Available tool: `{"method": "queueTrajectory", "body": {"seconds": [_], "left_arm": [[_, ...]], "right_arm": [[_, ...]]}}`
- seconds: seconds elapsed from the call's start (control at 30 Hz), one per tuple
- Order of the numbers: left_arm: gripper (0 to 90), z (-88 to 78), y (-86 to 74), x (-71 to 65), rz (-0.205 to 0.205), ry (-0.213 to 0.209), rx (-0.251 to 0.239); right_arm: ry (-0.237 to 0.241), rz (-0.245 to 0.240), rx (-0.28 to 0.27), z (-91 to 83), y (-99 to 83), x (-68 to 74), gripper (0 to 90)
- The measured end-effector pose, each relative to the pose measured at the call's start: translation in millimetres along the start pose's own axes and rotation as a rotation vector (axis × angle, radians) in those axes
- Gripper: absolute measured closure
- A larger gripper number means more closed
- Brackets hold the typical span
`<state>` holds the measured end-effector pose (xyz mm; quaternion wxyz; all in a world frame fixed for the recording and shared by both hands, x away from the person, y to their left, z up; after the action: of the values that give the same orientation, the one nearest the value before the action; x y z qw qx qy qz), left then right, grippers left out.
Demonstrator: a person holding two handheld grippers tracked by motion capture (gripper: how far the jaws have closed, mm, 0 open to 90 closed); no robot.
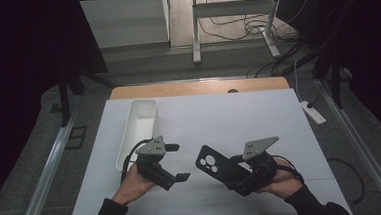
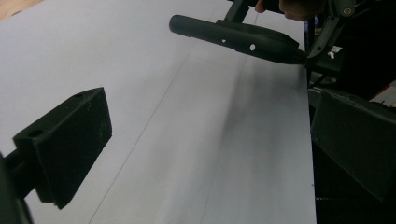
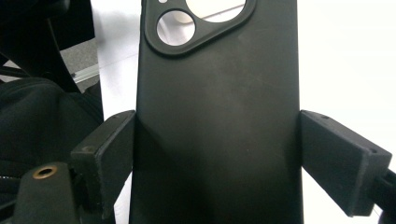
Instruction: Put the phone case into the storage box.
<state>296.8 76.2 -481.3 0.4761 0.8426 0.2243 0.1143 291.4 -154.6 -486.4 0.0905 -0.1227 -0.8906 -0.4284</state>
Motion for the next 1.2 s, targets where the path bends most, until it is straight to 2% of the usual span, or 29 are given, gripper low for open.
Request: {"method": "queueTrajectory", "body": {"seconds": [0.23,0.53,0.9,1.2], "left_arm": [[0.0,3.7,4.1,-3.8,0.003,-0.037,-0.017],[0.0,8.3,8.4,-7.7,0.011,-0.061,-0.033],[2.4,10.4,10.7,-13.4,0.043,-0.106,-0.048],[5.0,8.9,12.1,-15.1,0.036,-0.157,-0.078]], "right_arm": [[0.042,-0.014,-0.012,5.0,5.8,3.8,14.8],[0.074,-0.029,-0.016,9.7,10.6,7.5,14.8],[0.117,-0.056,-0.03,13.6,15.7,11.3,14.7],[0.145,-0.071,-0.039,15.5,18.1,12.1,14.7]]}}
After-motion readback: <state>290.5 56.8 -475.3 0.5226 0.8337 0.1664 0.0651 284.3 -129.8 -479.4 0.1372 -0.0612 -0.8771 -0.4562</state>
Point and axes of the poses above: each handheld gripper's, and its own axes: z roughly forward along the jaws, y roughly out of its top, x roughly to its left, the point moved 6 cm from there along z, roughly forward along the jaws, and after that the axes turned 12 degrees about y, right-handed, at the moved point
